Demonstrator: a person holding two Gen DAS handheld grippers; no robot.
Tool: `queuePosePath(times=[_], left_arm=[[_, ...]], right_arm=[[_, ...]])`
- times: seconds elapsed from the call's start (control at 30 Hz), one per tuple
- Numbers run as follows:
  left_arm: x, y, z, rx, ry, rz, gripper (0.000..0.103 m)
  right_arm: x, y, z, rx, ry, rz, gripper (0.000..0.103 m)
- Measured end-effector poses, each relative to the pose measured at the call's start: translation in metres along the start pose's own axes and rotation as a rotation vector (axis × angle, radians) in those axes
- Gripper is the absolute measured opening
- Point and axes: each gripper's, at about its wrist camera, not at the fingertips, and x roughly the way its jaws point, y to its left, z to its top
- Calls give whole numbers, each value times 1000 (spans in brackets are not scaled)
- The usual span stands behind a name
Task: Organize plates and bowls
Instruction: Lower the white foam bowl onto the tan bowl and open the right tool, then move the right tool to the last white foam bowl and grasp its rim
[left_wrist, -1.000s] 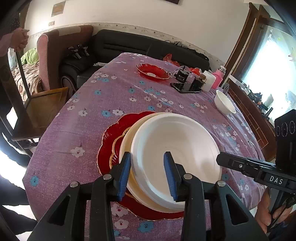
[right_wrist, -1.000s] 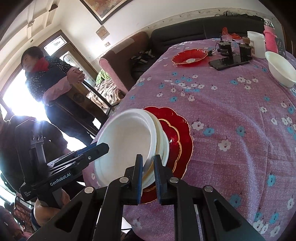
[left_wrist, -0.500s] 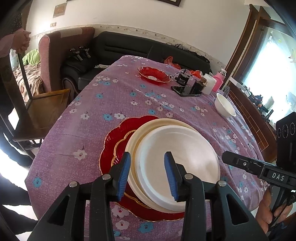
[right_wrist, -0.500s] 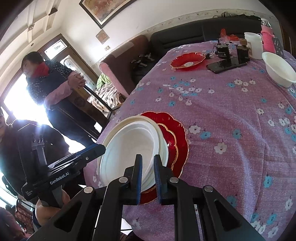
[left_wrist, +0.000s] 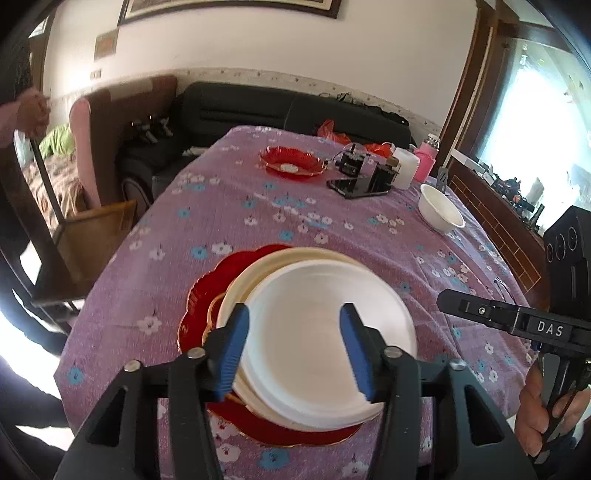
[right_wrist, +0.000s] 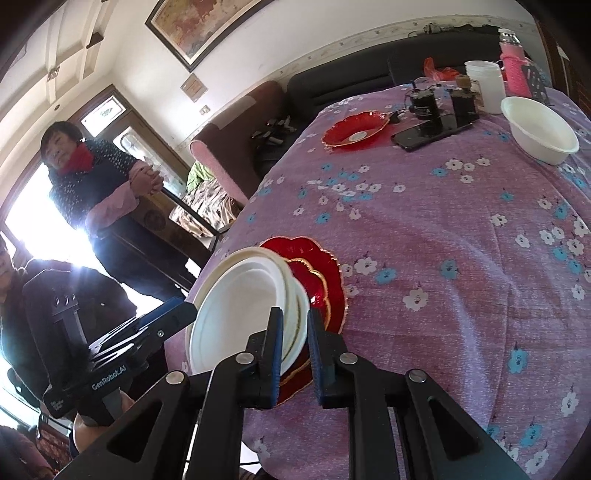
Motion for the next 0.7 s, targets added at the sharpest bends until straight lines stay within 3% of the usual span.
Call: queuePosePath(times=[0.07,0.17,0.33,0.43,0.53,0.7], left_arm=[[-1,-9,1,30,-20,23,59],[-1,-26,3,81,-40,35,64],[3,-58,6,155,-81,83,86],[8,-77,8,186,-94,94,89],[13,-100,8,236,-112,135,95],[25,-132,9,288,-121,145,96]], right_arm=[[-4,-5,0,13,-15,-3,37],[-8,-11,2,24,-27,-6,37],[-13,-26,4,49,-45,-17,38],[-18,-38,5,76,-57,-24,40],[-27,-52,7,101,-88,-40,50],[-51,-80,10,159,-156,-78,60]])
